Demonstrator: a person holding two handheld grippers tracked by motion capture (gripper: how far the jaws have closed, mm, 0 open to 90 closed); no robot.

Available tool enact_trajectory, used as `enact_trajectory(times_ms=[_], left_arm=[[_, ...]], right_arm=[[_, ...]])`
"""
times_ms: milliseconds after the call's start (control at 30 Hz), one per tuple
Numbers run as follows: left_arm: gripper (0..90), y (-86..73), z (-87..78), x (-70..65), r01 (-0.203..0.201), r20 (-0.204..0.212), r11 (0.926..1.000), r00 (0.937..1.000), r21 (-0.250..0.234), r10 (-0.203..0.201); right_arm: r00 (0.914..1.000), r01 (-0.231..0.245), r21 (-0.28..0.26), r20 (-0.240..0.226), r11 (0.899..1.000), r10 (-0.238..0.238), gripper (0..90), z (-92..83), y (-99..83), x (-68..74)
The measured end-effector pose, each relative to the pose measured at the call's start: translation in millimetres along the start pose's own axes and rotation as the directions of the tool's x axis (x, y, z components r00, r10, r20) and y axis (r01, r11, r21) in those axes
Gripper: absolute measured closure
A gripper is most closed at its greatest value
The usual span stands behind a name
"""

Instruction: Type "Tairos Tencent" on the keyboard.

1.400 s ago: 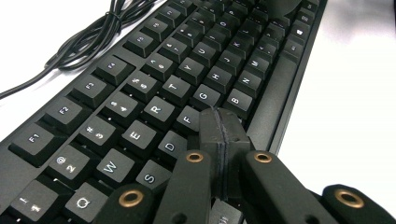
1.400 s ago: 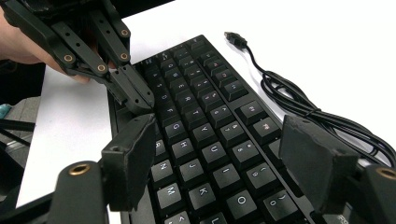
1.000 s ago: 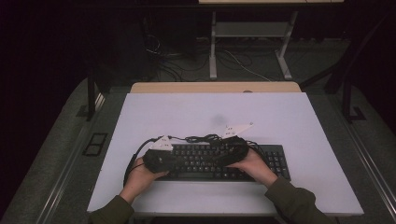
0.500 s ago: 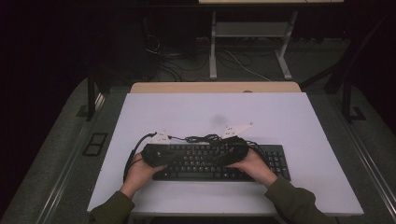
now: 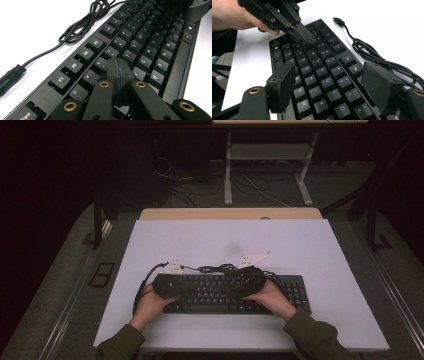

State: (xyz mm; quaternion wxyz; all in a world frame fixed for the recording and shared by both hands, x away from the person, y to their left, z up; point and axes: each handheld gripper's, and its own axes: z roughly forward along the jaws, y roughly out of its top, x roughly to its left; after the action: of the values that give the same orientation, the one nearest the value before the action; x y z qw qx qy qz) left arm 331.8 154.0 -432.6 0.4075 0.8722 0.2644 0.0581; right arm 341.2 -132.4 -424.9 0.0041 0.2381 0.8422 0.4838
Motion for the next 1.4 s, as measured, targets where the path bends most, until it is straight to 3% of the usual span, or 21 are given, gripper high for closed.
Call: enact_trajectory(times_ms=[633, 1033, 1400], left_arm=[[89.4, -1.0, 0.4, 0.2, -0.001, 0.0, 1.0, 1.0, 0.005, 0.001], [89.1, 1.0, -9.5, -2.1, 0.032, 0.007, 0.9977, 0.9995, -0.06, -0.032], [65.2, -1.3, -18.0, -0.5, 0.045, -0.022, 0.9948, 0.9987, -0.092, -0.047]], right_arm=[[1.0, -0.002, -0.004, -0.001, 1.0, 0.002, 26.8, 0.1, -0.2, -0.1], [0.9999, -0.005, -0.001, -0.01, 1.0, 0.005, 29.4, -0.4, 0.2, 0.6], [0.9988, -0.005, 0.015, -0.049, 1.0, 0.005, 44.8, 1.2, -0.1, 3.4]])
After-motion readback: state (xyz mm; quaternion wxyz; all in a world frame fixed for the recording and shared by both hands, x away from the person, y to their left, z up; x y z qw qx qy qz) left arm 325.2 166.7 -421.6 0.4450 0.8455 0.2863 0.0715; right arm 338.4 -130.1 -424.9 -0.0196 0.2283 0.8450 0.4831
